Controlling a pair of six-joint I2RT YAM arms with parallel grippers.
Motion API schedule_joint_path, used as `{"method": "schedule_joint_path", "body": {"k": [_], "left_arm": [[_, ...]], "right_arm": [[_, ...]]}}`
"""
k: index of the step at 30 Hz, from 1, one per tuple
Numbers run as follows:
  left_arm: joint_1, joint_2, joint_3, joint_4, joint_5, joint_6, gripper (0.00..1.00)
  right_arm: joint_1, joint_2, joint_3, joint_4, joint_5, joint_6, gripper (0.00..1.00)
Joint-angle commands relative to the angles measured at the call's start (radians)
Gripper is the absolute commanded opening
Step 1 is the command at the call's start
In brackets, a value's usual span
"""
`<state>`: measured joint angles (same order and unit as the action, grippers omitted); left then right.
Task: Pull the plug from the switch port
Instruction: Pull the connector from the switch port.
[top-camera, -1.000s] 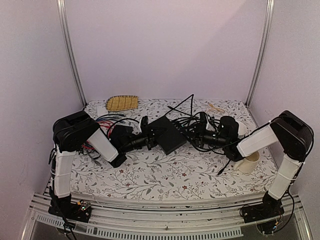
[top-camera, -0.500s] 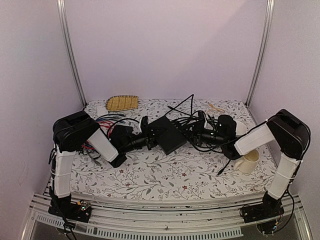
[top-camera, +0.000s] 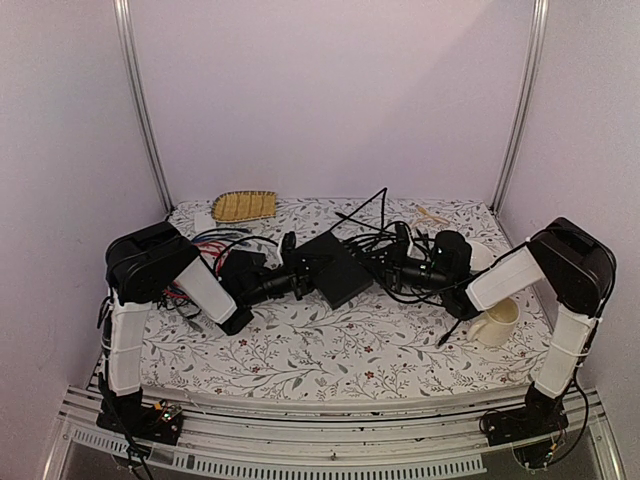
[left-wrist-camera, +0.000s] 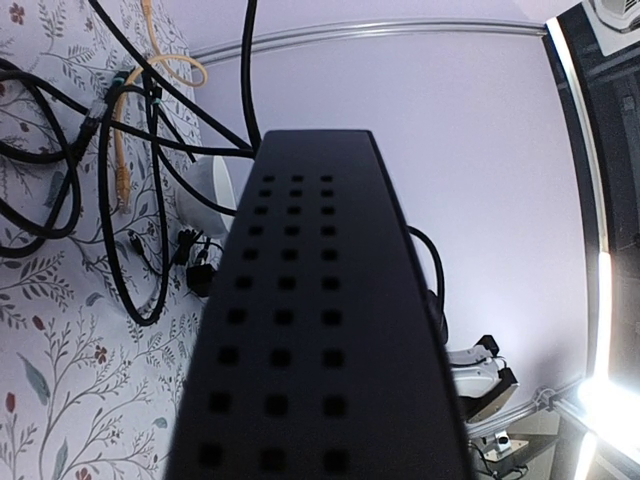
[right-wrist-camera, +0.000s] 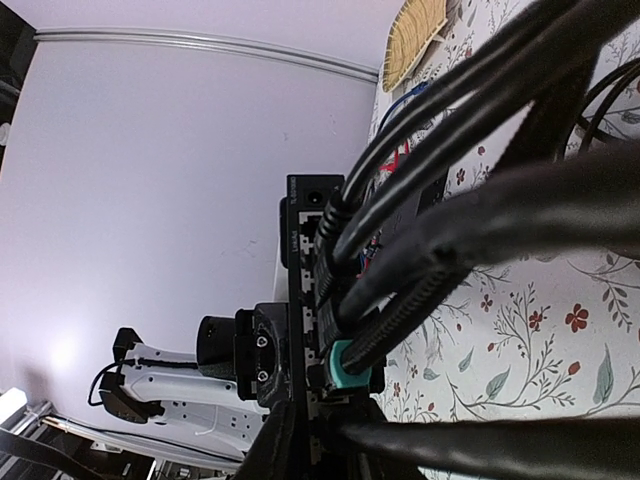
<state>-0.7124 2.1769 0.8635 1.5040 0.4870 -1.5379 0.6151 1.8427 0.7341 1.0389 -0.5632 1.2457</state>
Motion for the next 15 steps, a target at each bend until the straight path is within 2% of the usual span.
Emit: {"method": "schedule_joint_path", "body": {"k": [1,11,15], "left_arm": [[-0.009,-0.049,0.032,0.17,0.024,0.005,0.0],[-0.005,-0.049,0.035,0.17,0.027,0.007,0.0],[-0.005,-0.046,0.036,0.17,0.027,0.006,0.0]], "right_arm": [[0.006,0.025,0.03,0.034,-0.019,0.008,0.15],[0.006,0.042,0.044,0.058,-0.034,0.031,0.09],[0.006,0.047,0.053,0.056,-0.039,0.034,0.04]]}}
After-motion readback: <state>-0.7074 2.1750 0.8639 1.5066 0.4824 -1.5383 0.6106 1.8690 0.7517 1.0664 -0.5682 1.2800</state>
